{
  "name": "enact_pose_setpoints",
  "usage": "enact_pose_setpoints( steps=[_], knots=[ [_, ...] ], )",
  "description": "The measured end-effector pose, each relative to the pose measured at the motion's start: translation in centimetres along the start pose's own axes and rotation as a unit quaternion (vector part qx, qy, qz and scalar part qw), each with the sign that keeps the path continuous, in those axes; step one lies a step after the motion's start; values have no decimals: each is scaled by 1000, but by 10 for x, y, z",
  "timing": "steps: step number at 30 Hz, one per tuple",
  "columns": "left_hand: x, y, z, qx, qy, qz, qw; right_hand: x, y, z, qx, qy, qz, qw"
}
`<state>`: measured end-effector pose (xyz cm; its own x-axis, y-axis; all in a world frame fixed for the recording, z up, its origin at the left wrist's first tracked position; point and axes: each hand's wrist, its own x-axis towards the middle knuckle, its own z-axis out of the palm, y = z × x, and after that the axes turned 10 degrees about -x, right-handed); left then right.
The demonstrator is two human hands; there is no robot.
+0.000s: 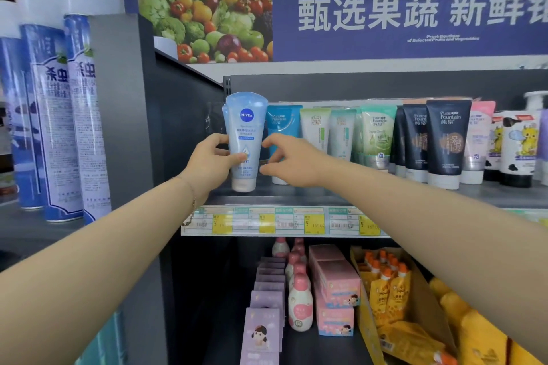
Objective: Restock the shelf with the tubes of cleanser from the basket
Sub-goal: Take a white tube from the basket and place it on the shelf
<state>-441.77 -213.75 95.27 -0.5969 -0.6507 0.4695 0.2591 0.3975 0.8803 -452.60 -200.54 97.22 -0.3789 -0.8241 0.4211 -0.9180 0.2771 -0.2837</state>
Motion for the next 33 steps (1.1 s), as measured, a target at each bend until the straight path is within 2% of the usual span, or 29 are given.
enact_pose_setpoints(
  steps=[5,8,15,22,24,28,31,33],
  knots=[
    [-1,-5,-2,-7,45,31,998,5,-19,15,91,-1,4,996],
    [0,-8,-5,-20,68,29,997,7,-23,23,98,8,3,995],
    [7,-16,-6,13,61,11,998,9,-28,37,86,33,-2,996],
    [4,-15,-4,92,68,31,993,2,-24,38,99,27,2,995],
    [2,-16,-2,123,90,46,987,0,-19,36,54,33,-1,998],
    [-5,-16,-2,195,123,132,964,-6,-10,33,-82,90,-14,992],
    [-15,-10,0,244,96,190,946,-17,-5,25,-198,152,-60,967],
    [-23,-5,4,338,76,218,912,-25,-1,18,-253,190,-92,944]
  ],
)
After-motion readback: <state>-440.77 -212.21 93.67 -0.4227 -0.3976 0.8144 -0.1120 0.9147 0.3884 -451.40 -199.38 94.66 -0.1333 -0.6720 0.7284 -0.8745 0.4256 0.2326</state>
